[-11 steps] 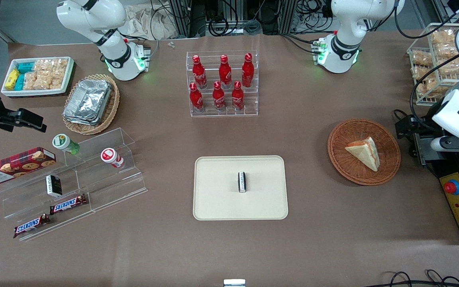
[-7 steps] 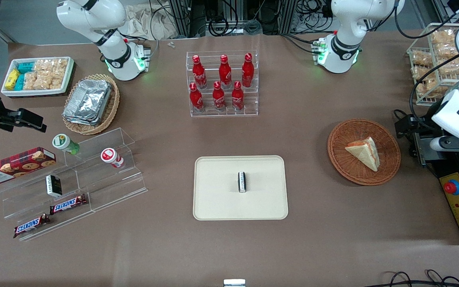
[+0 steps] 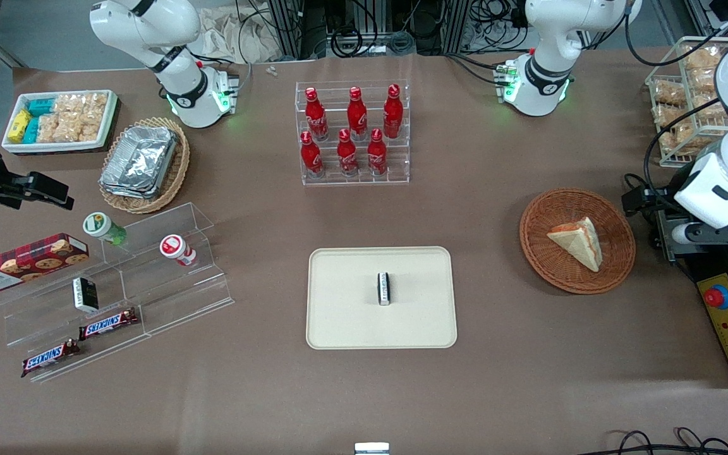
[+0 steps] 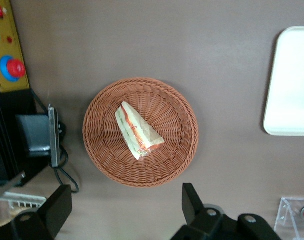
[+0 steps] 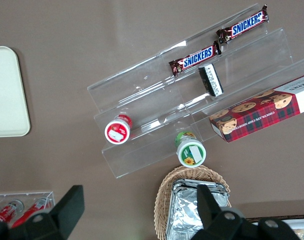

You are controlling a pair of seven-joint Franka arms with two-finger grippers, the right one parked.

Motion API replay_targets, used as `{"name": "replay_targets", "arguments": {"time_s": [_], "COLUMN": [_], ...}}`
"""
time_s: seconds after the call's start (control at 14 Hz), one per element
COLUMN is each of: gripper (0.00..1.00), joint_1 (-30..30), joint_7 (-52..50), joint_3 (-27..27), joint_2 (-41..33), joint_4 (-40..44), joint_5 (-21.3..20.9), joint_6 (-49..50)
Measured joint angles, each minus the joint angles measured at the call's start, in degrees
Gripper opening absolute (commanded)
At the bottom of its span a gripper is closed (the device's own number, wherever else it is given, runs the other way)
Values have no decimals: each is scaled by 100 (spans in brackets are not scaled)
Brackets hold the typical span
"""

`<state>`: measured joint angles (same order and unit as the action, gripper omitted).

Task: Place sandwich from basket to tray
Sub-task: 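Move the left gripper over the wicker basket holding the sandwich, then lower the open left gripper around the wrapped sandwich in the basket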

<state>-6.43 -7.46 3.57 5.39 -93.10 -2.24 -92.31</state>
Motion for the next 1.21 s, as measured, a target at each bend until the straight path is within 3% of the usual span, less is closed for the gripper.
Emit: {"name": "replay_targets", "arguments": {"time_s": [0.36, 0.86, 1.21], "gripper": [99, 100, 100], "joint_1": [-71, -15, -8], "joint_7": [-3113, -4804, -5034], "joint_3": [-62, -20, 26], "joint_2": [33, 43, 18], "joint_4": [-522, -1834, -2787], "joint_5": [10, 20, 360], "joint_6": [-81, -1401, -2720]}}
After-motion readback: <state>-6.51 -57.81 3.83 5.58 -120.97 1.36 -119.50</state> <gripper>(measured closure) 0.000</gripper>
